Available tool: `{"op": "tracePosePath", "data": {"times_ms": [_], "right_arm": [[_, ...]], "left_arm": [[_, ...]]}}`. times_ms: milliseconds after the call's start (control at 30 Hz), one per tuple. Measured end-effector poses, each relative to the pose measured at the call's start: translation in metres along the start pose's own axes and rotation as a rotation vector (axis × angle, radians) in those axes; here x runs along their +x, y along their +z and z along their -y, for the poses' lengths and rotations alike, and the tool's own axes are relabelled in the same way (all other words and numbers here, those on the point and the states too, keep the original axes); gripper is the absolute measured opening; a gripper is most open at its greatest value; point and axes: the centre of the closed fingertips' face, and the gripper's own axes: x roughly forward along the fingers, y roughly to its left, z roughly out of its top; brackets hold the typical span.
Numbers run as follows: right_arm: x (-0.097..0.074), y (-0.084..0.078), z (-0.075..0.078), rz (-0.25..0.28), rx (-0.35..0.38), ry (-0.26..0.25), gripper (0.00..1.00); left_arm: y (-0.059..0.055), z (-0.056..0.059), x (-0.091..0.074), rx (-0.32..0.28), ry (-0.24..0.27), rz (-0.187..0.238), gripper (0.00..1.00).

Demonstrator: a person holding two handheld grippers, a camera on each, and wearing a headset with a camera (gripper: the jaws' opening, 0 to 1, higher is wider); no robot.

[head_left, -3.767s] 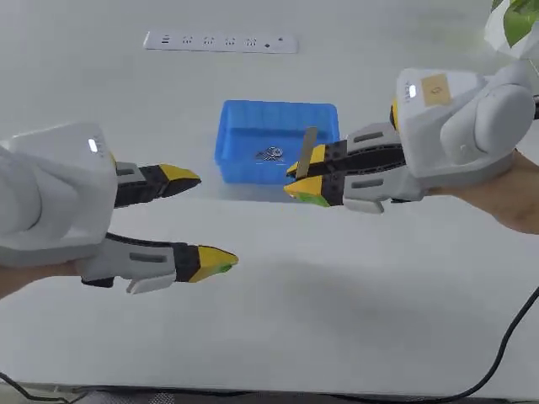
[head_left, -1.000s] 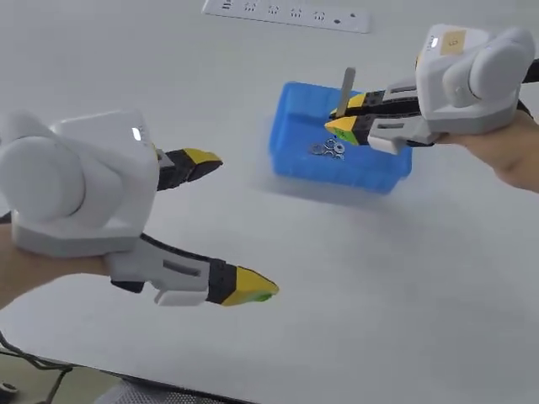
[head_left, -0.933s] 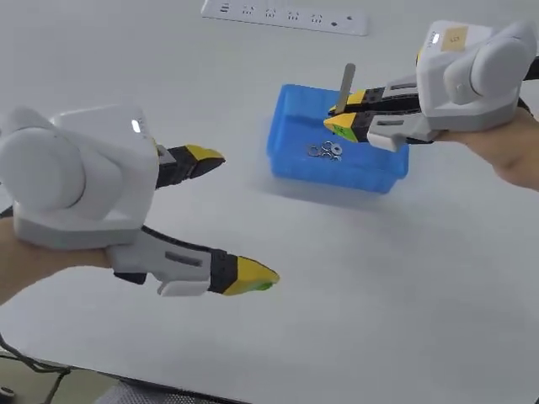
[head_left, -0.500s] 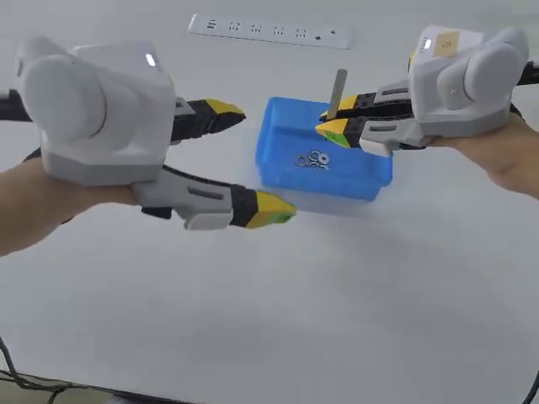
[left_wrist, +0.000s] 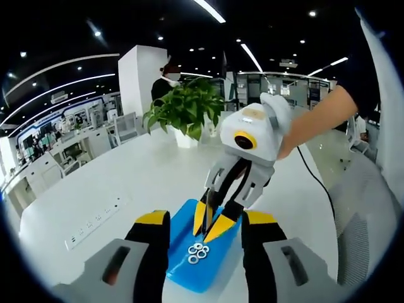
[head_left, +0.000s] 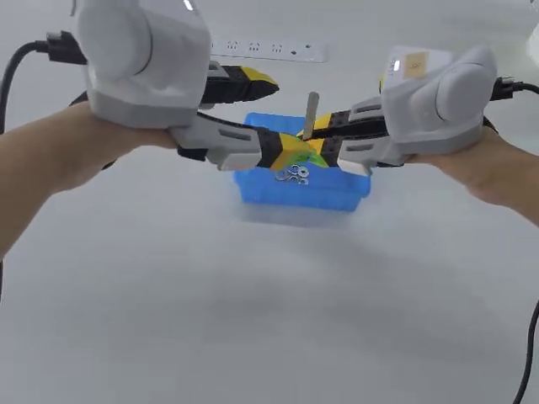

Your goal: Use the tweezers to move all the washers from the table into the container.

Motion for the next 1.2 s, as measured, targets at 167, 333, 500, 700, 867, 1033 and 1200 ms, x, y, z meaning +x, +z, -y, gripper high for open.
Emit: {"op": "tracePosePath", "data": {"times_ms": [167,333,500,700,867,1033,1200], "right_arm": [[0.000,0.002,-0.002,0.005,-0.005,0.006,0.08],[-0.001,0.002,-0.007,-0.002,-0.019,0.022,0.08],[-0.003,0.002,-0.009,-0.009,-0.027,0.027,0.08],[-0.006,0.006,-0.017,-0.033,-0.083,0.050,0.08],[-0.014,0.016,-0.024,-0.034,-0.119,0.067,0.08],[-0.023,0.020,-0.034,-0.056,-0.163,0.096,0.07],[-0.033,0.019,-0.046,-0.090,-0.197,0.132,0.07]], "left_arm": [[0.005,0.004,0.009,0.057,-0.065,-0.028,0.31],[0.006,0.008,0.007,0.078,-0.093,-0.042,0.19],[-0.001,0.010,0.004,0.144,-0.112,-0.079,0.08],[-0.001,0.019,-0.006,0.225,-0.150,-0.101,0.07],[0.003,0.025,-0.015,0.263,-0.169,-0.093,0.07],[0.008,0.034,-0.023,0.260,-0.196,-0.072,0.06],[0.006,0.048,-0.029,0.276,-0.240,-0.065,0.06]]}}
